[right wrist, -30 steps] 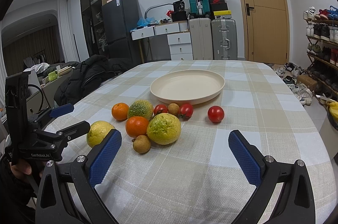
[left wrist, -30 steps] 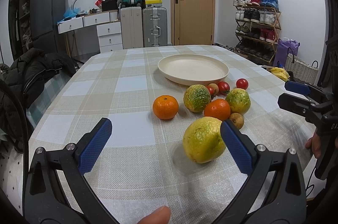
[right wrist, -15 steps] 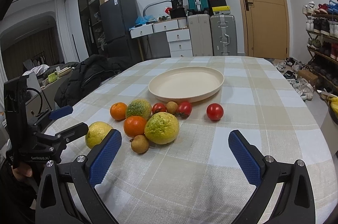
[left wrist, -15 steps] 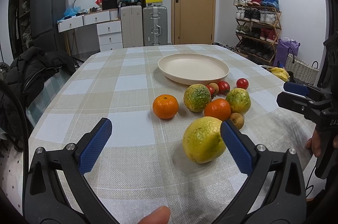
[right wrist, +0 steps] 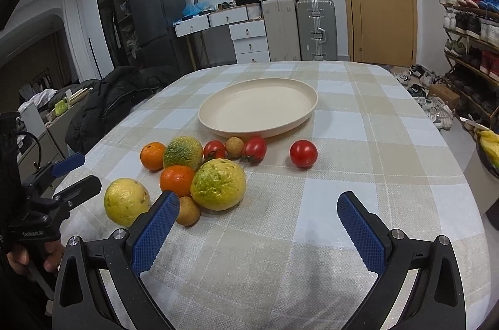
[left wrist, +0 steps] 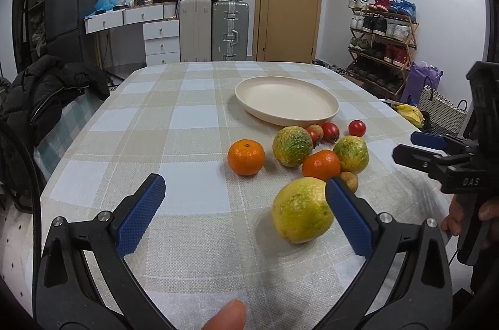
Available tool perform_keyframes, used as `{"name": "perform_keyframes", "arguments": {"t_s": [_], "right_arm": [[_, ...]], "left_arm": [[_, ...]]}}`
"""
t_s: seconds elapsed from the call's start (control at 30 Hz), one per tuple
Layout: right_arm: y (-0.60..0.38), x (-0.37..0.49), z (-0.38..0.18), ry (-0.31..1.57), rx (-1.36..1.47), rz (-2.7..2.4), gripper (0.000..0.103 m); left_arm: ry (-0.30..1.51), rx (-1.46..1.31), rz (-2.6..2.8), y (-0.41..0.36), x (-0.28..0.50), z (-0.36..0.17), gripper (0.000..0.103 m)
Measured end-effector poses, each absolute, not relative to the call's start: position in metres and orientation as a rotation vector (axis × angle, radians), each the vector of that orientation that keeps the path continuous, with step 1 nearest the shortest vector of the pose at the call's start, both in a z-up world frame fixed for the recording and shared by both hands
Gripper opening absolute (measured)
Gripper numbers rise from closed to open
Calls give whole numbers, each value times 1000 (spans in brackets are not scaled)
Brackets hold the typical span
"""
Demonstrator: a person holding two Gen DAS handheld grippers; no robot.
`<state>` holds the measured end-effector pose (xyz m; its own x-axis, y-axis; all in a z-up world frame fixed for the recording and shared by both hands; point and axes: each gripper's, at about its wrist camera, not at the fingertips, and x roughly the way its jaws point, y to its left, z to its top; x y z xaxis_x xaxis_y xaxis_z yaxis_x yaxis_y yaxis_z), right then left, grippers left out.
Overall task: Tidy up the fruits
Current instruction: 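Grasp the large yellow citrus with the left tool while the right tool grasps another yellow citrus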
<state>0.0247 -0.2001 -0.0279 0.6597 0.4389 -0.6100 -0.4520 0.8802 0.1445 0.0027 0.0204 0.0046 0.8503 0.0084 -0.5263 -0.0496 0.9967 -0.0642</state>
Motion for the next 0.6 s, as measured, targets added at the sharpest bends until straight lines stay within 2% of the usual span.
{"name": "perform_keyframes", "arguments": {"t_s": [0.17,0.43,0.6], "right_arm": [[-194,40,-33,762,-32,487,103],[-177,52,-40,821,-47,525,103],[-165,60,-46,857,-62,554,89]], "left_arm": [[524,-5,20,5,-3,8,103],[613,26,0,-13,6,-4,102],[677,12,-6,-15,17,-17,103]]}}
